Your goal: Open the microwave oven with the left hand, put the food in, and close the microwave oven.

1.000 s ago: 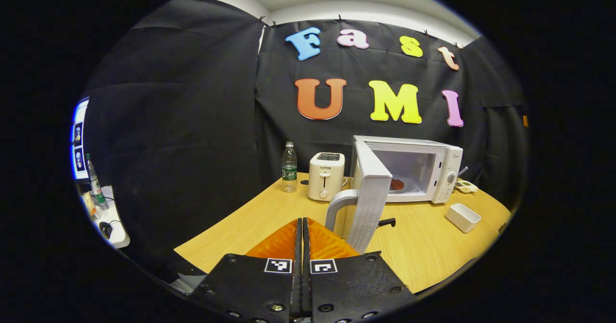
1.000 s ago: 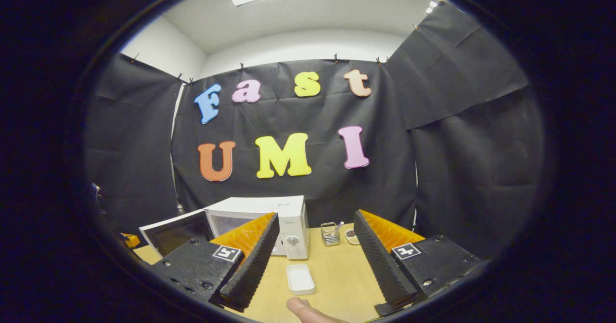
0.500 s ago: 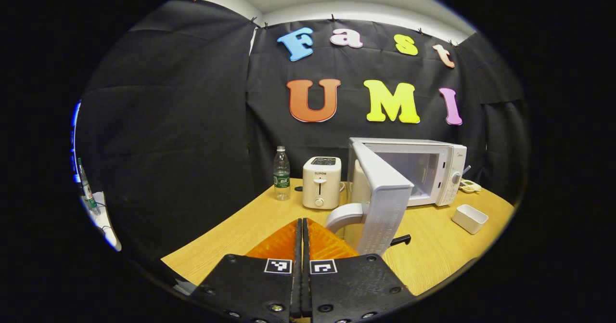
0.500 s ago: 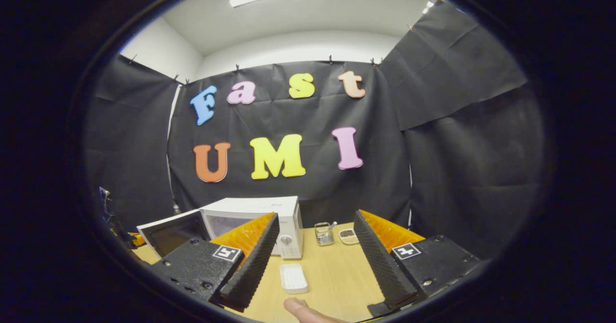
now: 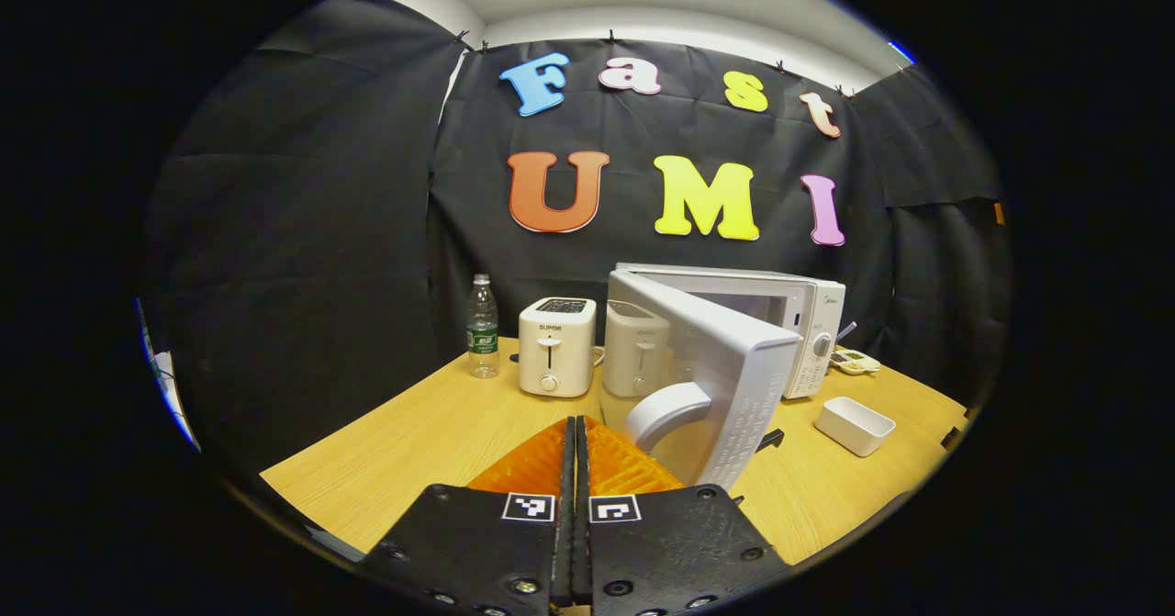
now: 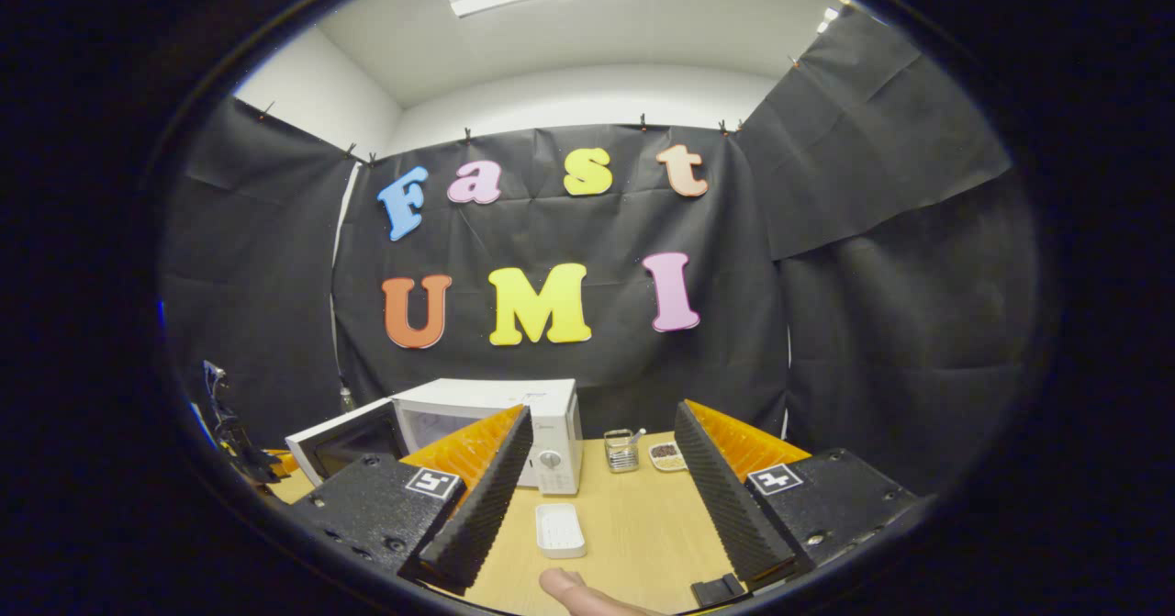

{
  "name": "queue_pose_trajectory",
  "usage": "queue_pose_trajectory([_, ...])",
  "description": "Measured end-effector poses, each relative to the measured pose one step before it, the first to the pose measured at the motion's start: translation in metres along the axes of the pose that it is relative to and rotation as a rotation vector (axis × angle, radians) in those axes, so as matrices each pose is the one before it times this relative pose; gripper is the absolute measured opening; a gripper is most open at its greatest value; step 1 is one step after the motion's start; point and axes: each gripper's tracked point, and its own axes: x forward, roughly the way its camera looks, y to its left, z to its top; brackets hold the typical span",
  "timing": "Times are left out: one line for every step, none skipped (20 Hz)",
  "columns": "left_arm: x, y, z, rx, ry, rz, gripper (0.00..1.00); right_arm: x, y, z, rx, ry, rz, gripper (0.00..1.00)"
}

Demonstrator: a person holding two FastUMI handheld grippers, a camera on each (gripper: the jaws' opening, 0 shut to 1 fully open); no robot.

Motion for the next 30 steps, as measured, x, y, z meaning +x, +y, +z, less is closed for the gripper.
queue_pose_trajectory([0.00231, -0.01013, 0.0002, -0.01228, 0.00238, -0.01505, 0.0, -0.00123, -0.00169, 0.00274, 0.00052, -0.00095, 0.00158, 0.87])
queue_pose_trajectory([0.00139, -0.00987, -0.00211, -0.00706, 0.00754, -0.01547, 0.12, -0.0034, -0.00243, 0.00145, 0.00032, -0.00148, -0.00106, 0.87])
queue_pose_trajectory([0.00024, -0.00925, 0.00116, 0.00293, -0.0027, -0.0124, 0.0, -0.00145, -0.00284, 0.00423, -0.00074, -0.00323, -0.00197, 0.99])
queue_pose_trajectory([0.00129, -0.0095, 0.00158, 0.0114, -0.00477, -0.01179, 0.0, -0.0018, -0.00347, 0.00416, 0.00073, -0.0034, -0.0038, 0.99])
queue_pose_trajectory([0.00307, -0.00937, 0.00105, 0.01041, -0.00157, -0.01207, 0.0, -0.00165, -0.00328, 0.00444, 0.00027, -0.00155, -0.0045, 0.87])
queue_pose_trajectory([0.00451, -0.0098, -0.00036, 0.00704, 0.00366, -0.0148, 0.0, -0.00091, -0.00205, 0.00197, -0.00291, 0.00614, -0.00307, 0.87])
queue_pose_trajectory([0.00269, -0.00994, 0.00052, 0.00356, 0.00234, -0.0128, 0.0, -0.00119, -0.00159, 0.0034, -0.00261, 0.00563, 0.00203, 0.87])
queue_pose_trajectory([0.00446, -0.0087, 0.00056, 0.00224, 0.00179, -0.01059, 0.0, -0.00294, -0.00074, 0.00414, 0.00146, -0.00121, 0.0048, 0.99])
queue_pose_trajectory([0.00643, -0.01066, 0.00142, 0.00043, -0.00064, -0.01335, 0.0, -0.00198, -0.00136, 0.00393, 0.00441, -0.00447, 0.00273, 0.99])
queue_pose_trajectory([0.00455, -0.00852, 0.00137, -0.00658, -0.00371, -0.00844, 0.0, -0.00243, -0.0039, 0.00155, 0.00172, -0.00413, -0.00127, 0.98])
queue_pose_trajectory([0.00444, -0.00859, 0.00336, -0.00934, -0.01029, -0.01124, 0.0, -0.00148, -0.00338, 0.00187, -0.00322, -0.00489, -0.0052, 0.98])
queue_pose_trajectory([0.00576, -0.01035, 0.00195, -0.00772, -0.00538, -0.01621, 0.0, 0.00099, -0.00409, 0.00128, -0.00471, 0.00102, -0.01221, 0.98])
queue_pose_trajectory([0.00601, -0.01053, -0.00213, -0.00046, 0.00482, -0.01745, 0.12, 0.0009, -0.00346, -0.00119, 0.00201, 0.00537, -0.00926, 0.98])
queue_pose_trajectory([0.00707, -0.00705, -0.00065, 0.0043, 0.008, -0.00495, 0.12, 0.0005, 0.00182, -0.00109, 0.00684, 0.0052, 0.00146, 0.99])
queue_pose_trajectory([0.00607, -0.00642, -0.00117, 0.00391, 0.00876, -0.00554, 0.0, -0.00082, 0.00275, -0.00004, 0.00688, 0.0022, 0.01321, 0.99])
queue_pose_trajectory([0.00659, -0.00766, -0.00049, 0.00433, 0.00233, -0.00417, 0.0, -0.00059, 0.00249, -0.00261, 0.00296, 0.00546, 0.01514, 0.99])
queue_pose_trajectory([0.00734, -0.00761, 0.00006, 0.00602, -0.00088, -0.01039, 0.0, 0.00156, 0.00063, -0.00094, 0.00121, 0.00415, 0.01106, 0.99])
queue_pose_trajectory([0.00738, -0.00934, -0.00272, 0.00334, 0.00504, -0.0134, 0.0, 0.00277, -0.0028, 0.00027, 0.00474, -0.00149, 0.00467, 0.99])
queue_pose_trajectory([0.00724, -0.00899, -0.00162, -0.00113, 0.00195, -0.01733, 0.0, 0.0009, -0.00506, -0.00054, 0.00672, -0.0017, -0.00546, 0.99])
queue_pose_trajectory([0.00831, -0.00936, -0.0015, 0.00267, 0.00781, -0.01818, 0.0, 0.0018, -0.00721, -0.00295, 0.00655, 0.00261, -0.01123, 0.99])
queue_pose_trajectory([0.01038, -0.00721, -0.00145, 0.00204, 0.00224, -0.01224, 0.12, 0.00249, -0.00654, -0.00085, 0.00893, -0.00241, -0.01065, 0.99])
queue_pose_trajectory([0.00953, -0.00542, -0.00254, -0.00041, 0.00499, -0.01166, 0.0, 0.00263, -0.00333, 0.00112, 0.00764, -0.00325, -0.00363, 0.99])
queue_pose_trajectory([0.01011, -0.00732, -0.00313, -0.00371, 0.008, -0.01291, 0.0, 0.00168, -0.00335, -0.00048, 0.00829, 0.00017, -0.00305, 0.99])
queue_pose_trajectory([0.01129, -0.00574, -0.00268, -0.00159, 0.00759, -0.01138, 0.0, 0.0017, -0.00477, -0.00135, 0.00843, -0.00181, -0.00201, 0.99])
queue_pose_trajectory([0.01049, -0.00418, -0.00257, -0.00467, 0.00644, -0.00933, 0.0, 0.00279, -0.00422, 0.00048, 0.0074, -0.00512, -0.00152, 0.99])
queue_pose_trajectory([0.00979, -0.00259, -0.00242, -0.00609, 0.00796, -0.00333, 0.0, 0.00266, -0.00476, -0.0001, 0.00509, -0.00317, -0.00597, 0.99])
queue_pose_trajectory([0.00997, -0.00199, 0.00022, -0.00707, 0.00232, 0.00003, 0.0, 0.00259, -0.00432, -0.001, 0.0012, -0.00074, -0.00574, 0.99])
queue_pose_trajectory([0.00765, -0.00221, 0.00156, -0.00856, -0.00345, -0.00399, 0.0, 0.00282, -0.00336, -0.00197, -0.00053, -0.00094, -0.00025, 0.99])
queue_pose_trajectory([0.00713, -0.00268, 0.00219, -0.00843, -0.0037, -0.00458, 0.0, 0.0015, -0.00217, -0.00172, 0.00157, 0.0025, 0.00122, 0.98])
queue_pose_trajectory([0.0054, -0.00064, 0.00309, -0.0022, -0.01078, 0.00074, 0.0, 0.00182, -0.00278, -0.0023, 0.00168, 0.00259, 0.00223, 0.98])
